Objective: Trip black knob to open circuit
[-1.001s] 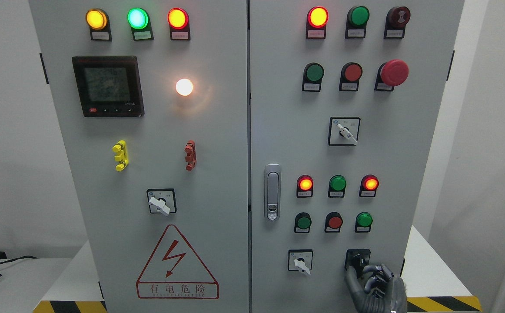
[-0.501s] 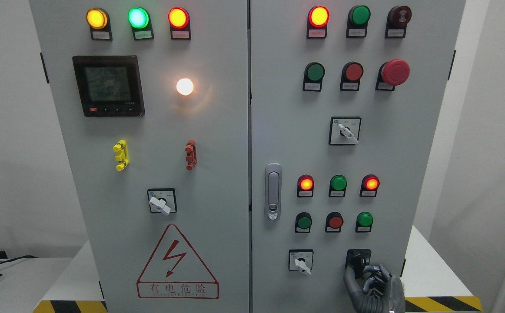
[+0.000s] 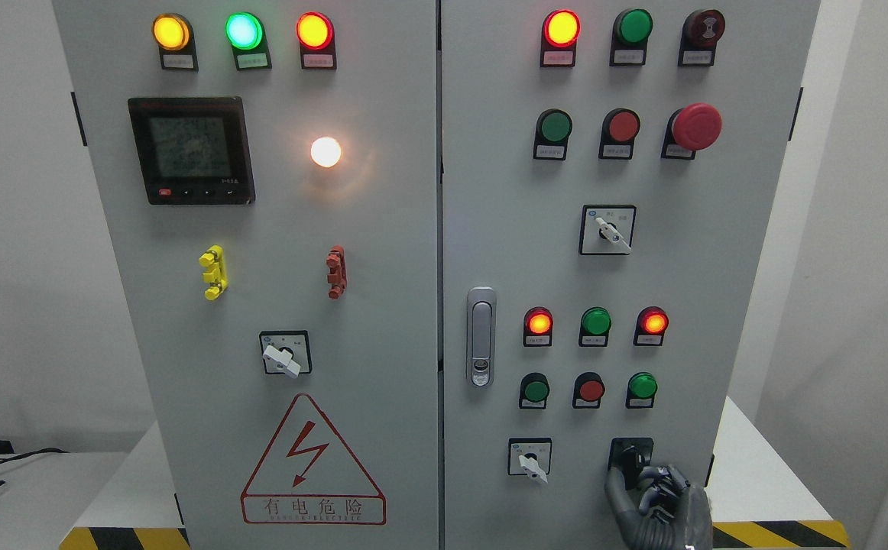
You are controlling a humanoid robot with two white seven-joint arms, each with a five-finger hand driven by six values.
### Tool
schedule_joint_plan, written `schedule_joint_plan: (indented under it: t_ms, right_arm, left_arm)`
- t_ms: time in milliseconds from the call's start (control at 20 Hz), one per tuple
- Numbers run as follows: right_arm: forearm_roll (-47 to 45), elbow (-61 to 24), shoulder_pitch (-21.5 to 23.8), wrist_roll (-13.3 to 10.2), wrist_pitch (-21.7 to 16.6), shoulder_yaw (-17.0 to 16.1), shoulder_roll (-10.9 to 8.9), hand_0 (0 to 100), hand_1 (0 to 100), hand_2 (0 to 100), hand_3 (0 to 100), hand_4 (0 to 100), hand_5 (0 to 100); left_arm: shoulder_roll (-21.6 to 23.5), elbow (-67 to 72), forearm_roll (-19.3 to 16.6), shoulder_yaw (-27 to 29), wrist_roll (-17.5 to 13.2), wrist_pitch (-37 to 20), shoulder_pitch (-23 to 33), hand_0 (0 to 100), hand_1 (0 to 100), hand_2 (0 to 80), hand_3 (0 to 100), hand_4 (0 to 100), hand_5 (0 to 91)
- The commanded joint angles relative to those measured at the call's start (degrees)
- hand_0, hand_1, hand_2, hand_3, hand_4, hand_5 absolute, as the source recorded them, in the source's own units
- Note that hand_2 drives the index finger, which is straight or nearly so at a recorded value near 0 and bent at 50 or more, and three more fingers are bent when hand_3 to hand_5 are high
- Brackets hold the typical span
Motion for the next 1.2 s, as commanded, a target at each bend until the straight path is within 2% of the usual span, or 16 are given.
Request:
schedule_joint_plan:
  t_ms: [0,1151]
  right_arm:
    - [-0.5,-0.2,-0.1,0.0,-0.1,0.0,0.05,40,85,61,99,93,99]
    - [-4.0,-0.2,-0.5,0.2,-0.1,-0.1,0.05,42,86,62,99,93,99]
  left_arm:
    - [-0.1,0.0,-1.8,0.0,0.0,0.0,0.0,12,39,0.0,0,0,0.0]
    - [0.0,0.0,-1.8,0.0,0.0,0.0,0.0,12,39,0.0,0,0,0.0]
